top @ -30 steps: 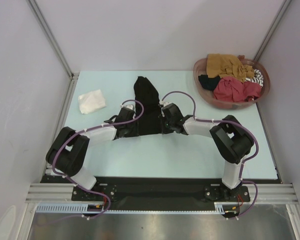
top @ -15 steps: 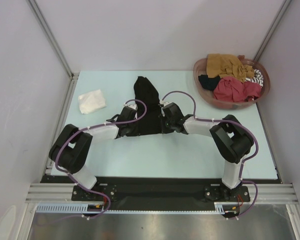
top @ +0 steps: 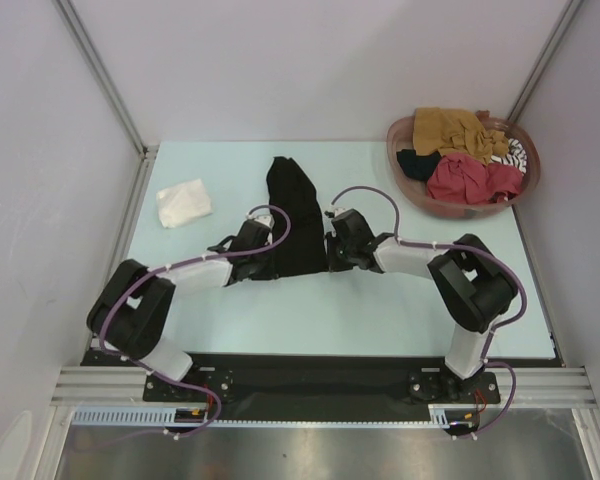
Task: Fold and stack the tank tops
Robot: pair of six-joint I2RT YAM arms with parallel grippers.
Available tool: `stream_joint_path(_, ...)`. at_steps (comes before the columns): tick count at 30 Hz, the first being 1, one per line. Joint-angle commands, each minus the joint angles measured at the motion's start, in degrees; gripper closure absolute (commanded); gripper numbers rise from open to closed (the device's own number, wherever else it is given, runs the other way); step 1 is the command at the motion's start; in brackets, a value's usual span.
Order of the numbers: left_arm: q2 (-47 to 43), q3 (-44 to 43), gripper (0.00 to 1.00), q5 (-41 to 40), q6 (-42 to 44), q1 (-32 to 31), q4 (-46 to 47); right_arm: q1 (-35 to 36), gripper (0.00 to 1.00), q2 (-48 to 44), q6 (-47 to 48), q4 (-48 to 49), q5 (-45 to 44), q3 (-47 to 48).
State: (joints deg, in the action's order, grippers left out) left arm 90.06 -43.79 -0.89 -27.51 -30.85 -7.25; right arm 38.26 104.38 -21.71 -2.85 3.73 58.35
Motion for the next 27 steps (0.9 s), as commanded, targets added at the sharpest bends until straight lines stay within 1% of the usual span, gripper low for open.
stream_joint_path(1,-6.5,2.7,1.00,1.8,-2.4,-2.3,-4.1,1.4,1.00,-5.1,-2.0,-4.2,-0.7,-2.6)
stream_joint_path(4,-12.3,5.5,1.00,1.1,-4.1,-5.1,-5.8,4.5,1.00,-9.4,-3.2,-6.3,-2.8,-4.4)
stream_joint_path(6,-16.6,6.6,1.00,1.6,-5.4,-5.9,-7.9,6.6,1.00,-13.3,-4.2,-8.3,-3.6,-6.2)
stream_joint_path(8,-19.4,7.3,1.00,3.0,-6.7,-6.2,-9.1,7.4,1.00,-16.4,-5.1,-9.4,-3.6,-8.5)
stream_joint_path(12,-25.1,9.4,1.00,4.9,-8.8,-7.1,-12.6,9.2,1.00,-25.3,-7.1,-12.3,-3.6,-11.8)
stream_joint_path(13,-26.9,9.9,1.00,5.2,-9.2,-7.5,-13.1,10.0,1.00,-26.7,-7.5,-13.0,-5.3,-12.2)
stream_joint_path(15,-28.8,10.4,1.00,5.7,-10.4,-8.8,-14.9,11.0,1.00,-30.4,-8.2,-15.1,-5.9,-13.0)
stream_joint_path(20,-34.5,8.7,1.00,5.8,-11.1,-9.1,-19.6,12.2,1.00,-34.8,-8.6,-19.1,-6.0,-11.9)
stream_joint_path(23,-34.8,8.0,1.00,6.9,-11.0,-9.1,-20.5,12.2,1.00,-34.6,-8.5,-20.0,-6.1,-11.6)
stream_joint_path(27,-33.1,10.5,1.00,9.5,-11.7,-9.5,-18.0,12.2,1.00,-33.8,-9.2,-19.7,-4.9,-12.7)
